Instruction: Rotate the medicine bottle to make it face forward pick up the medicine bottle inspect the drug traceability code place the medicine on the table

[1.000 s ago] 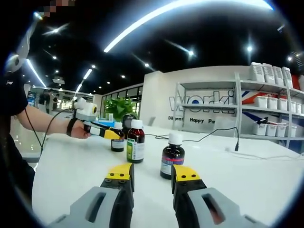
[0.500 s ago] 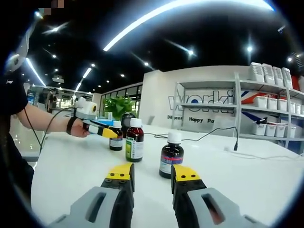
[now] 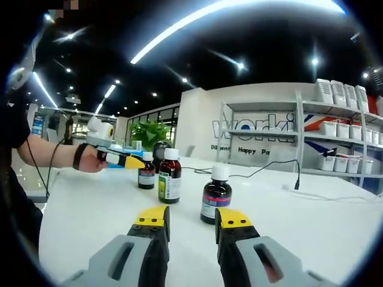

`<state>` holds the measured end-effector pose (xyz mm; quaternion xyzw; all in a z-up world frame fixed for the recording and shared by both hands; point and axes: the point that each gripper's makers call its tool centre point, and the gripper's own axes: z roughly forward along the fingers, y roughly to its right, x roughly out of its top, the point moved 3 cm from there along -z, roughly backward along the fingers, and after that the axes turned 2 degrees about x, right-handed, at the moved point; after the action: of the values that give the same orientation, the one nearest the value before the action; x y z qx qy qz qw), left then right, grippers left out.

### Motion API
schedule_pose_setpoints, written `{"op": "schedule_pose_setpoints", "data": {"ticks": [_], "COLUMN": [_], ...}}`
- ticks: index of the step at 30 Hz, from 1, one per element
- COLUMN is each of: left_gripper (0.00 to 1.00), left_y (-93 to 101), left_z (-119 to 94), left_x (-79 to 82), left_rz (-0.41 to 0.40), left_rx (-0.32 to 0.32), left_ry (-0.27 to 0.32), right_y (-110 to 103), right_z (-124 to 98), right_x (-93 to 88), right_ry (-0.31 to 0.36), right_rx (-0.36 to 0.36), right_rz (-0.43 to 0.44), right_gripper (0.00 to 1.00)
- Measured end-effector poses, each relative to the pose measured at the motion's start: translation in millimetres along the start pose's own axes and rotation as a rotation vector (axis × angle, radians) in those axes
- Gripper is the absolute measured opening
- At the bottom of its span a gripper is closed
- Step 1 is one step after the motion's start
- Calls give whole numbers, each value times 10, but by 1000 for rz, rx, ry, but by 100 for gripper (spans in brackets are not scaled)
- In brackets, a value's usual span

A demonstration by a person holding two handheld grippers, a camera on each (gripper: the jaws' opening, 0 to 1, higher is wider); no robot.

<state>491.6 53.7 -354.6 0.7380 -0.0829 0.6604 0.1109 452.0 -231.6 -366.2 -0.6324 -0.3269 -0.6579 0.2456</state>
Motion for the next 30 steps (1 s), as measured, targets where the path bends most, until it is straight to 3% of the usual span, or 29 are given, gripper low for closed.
{"op": "schedule_pose_setpoints", "data": {"ticks": [4, 9, 14, 17, 20, 26, 30], "left_gripper": [38, 37, 37, 36, 34, 27, 26], "left_y": [26, 15, 125, 31, 22, 38, 9], "left_z": [35, 61, 83, 125, 182, 218, 213], "left_x": [-57, -72, -75, -57, -102, -136, -129], "left_rz": [-70, -138, -118, -47, -81, -33, -14], "left_rx": [74, 181, 249, 303, 319, 341, 308], "left_ry": [-26, -3, 5, 24, 8, -6, -16], "right_y": [5, 8, 12, 21, 25, 33, 40], "right_z": [-4, -7, -6, -7, -7, -3, -3], "right_x": [5, 3, -1, -5, -6, -14, -22], "right_ry": [3, 1, 0, -2, -3, -7, -11], "right_rx": [-2, -2, -3, -7, -8, -11, -14], "right_rz": [2, -1, -5, -8, -9, -13, -17], "right_gripper": [26, 25, 25, 24, 24, 23, 23]}}
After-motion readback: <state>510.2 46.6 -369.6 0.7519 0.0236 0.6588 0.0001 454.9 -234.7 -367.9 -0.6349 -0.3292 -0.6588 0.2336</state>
